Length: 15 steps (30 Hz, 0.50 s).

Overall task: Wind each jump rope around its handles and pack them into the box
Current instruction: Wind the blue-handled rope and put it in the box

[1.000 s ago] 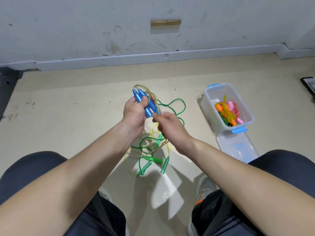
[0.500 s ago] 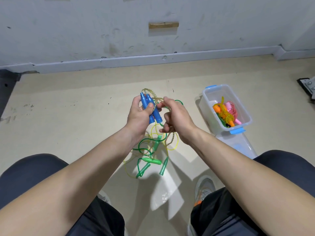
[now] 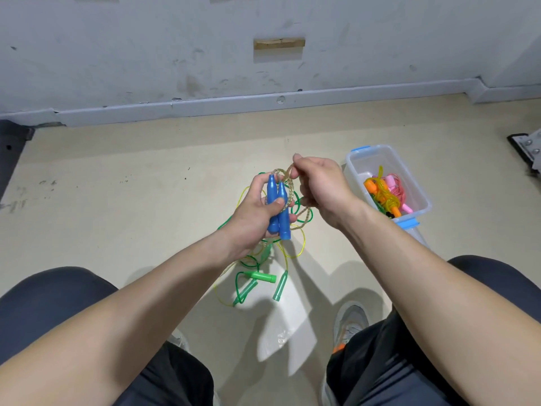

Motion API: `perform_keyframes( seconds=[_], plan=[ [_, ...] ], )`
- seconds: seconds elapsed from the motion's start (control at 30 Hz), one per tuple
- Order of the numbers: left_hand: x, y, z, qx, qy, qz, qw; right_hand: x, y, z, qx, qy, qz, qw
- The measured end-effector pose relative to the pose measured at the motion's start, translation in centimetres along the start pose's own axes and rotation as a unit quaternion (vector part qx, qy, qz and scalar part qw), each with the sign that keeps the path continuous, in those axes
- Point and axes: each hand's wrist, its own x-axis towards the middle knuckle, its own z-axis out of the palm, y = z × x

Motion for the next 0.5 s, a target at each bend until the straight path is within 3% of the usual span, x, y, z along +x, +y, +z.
perform_keyframes(
  seconds=[0.17, 0.37, 0.5],
  plan=[
    [0.2, 0.6, -0.5, -0.042, 0.02, -0.023, 0.999, 0.3, 0.8, 0.1, 0.029, -0.027, 0.032, 0.999],
    [0.1, 1.0, -0.9, -0.052, -0.006, -0.037, 0.998, 0.0, -0.1, -0.7, -0.057, -0.026, 0.07, 0.996],
    [0.0, 1.0, -1.0, -0.047, -0.03, -0.042, 0.998, -0.2, -0.6, -1.5, -0.166, -0.066, 0.043, 0.983]
  ],
)
